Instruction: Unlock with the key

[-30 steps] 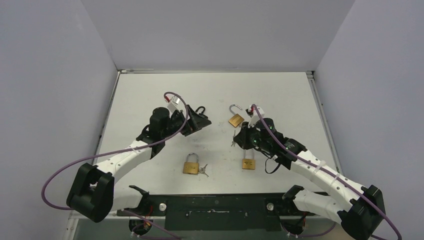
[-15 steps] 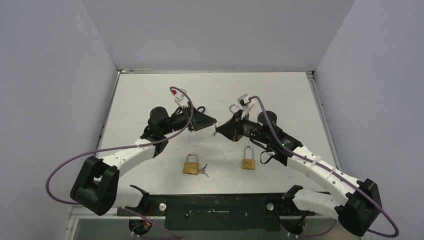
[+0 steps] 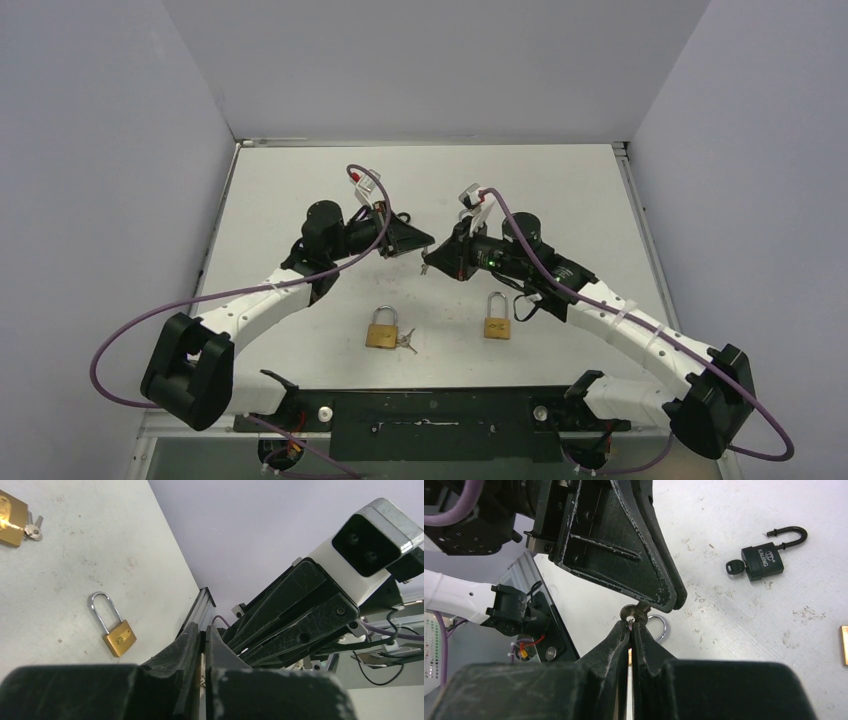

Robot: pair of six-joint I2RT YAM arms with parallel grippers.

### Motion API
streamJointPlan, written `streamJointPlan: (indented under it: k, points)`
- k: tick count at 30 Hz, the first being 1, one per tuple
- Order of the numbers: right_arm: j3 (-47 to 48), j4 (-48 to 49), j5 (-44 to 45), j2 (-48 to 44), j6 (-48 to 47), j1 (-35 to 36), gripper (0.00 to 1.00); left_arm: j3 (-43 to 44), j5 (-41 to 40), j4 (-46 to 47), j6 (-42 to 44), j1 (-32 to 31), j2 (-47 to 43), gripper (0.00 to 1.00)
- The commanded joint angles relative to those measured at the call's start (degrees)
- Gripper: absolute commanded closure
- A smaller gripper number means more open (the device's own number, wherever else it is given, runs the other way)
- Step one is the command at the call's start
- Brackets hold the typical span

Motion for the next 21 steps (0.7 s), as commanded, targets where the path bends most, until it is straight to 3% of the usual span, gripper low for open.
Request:
streamJointPlan:
  k: [1, 7, 9, 10, 11, 14, 16, 21]
  points:
    - [3.21, -1.78, 1.71, 0.87, -1.96, 0.82, 1.00, 3.16, -0.57, -1.81, 2.16, -0.47, -0.16, 1.00]
    - [3.11, -0.90, 3.23, -0.27, 0.85, 0.88, 1.00, 2.78, -1.63, -0.61, 6.19, -0.52, -2.65, 1.00]
    - [2.55, -0.06, 3.81, -1.21, 2.47, 0.86, 0.77, 2.33, -2.13, 0.80, 6.61, -0.52, -3.63, 1.00]
    - [2.26, -0.04, 4.13, -1.84, 3.23, 0.79, 0.62, 1.96, -2.57, 2.08, 6.63, -0.52, -4.14, 1.00]
    - [1.55, 1.52, 5.03, -3.05, 4.93, 0.74, 0.39, 1.42, -3.09, 3.59, 6.63, -0.52, -4.80, 1.00]
    - [-1.72, 8.43, 7.38, -7.23, 10.08, 0.26, 0.17, 0.07, -5.06, 8.72, 5.52, -0.43, -6.81, 1.00]
    - [-4.30, 14.95, 9.37, -9.60, 14.50, -0.13, 0.12, 0.03, -6.09, 10.96, 4.94, -0.43, -7.61, 1.00]
    - [-7.97, 32.38, 11.80, -9.68, 25.59, -0.93, 0.13, -0.42, -10.33, 20.84, -2.05, -0.43, -9.01, 1.00]
